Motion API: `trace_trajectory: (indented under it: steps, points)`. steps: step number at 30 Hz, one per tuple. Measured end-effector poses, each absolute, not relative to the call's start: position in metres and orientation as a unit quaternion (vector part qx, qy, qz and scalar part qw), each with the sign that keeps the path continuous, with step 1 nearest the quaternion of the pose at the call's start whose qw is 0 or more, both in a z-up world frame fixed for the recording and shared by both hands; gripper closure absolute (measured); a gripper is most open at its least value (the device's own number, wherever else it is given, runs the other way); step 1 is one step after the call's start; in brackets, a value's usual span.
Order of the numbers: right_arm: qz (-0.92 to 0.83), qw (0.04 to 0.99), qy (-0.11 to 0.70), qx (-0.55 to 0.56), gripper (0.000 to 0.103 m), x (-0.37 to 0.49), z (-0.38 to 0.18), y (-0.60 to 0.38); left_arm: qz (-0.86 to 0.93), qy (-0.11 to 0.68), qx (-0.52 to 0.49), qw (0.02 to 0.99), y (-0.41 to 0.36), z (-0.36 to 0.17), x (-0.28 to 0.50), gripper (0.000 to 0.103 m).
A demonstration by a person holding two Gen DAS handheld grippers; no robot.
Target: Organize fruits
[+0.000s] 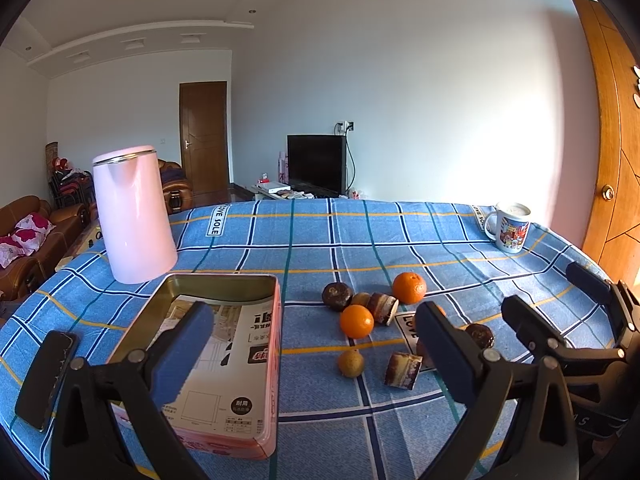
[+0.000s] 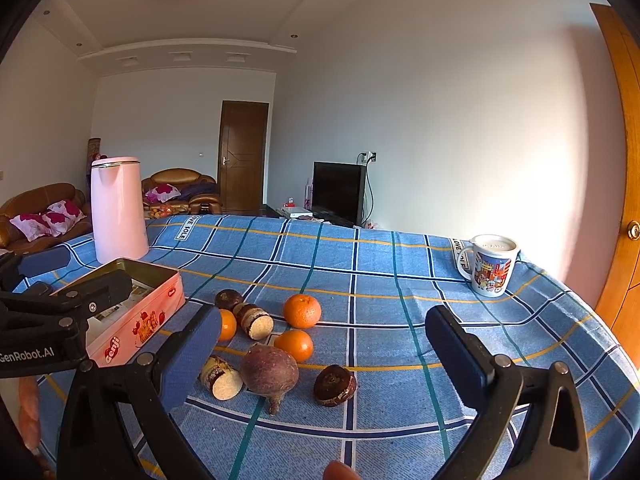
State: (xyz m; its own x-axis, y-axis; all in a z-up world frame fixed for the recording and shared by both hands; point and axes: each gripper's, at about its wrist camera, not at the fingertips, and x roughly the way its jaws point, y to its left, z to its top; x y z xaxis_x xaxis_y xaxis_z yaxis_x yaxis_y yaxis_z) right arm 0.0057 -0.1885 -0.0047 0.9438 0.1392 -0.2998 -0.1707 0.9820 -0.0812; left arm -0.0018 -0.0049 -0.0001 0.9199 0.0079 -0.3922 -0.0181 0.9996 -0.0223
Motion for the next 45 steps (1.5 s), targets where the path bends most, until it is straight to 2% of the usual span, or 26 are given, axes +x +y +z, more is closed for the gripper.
trace_trajectory:
  steps: [45]
  points:
    - [0.069,0.982,0.168,-0.045,0.001,0.011,-0.017,-0.201,0.008,0.212,-0.008,0.977,-0.012,-0.011,0.001,0.000]
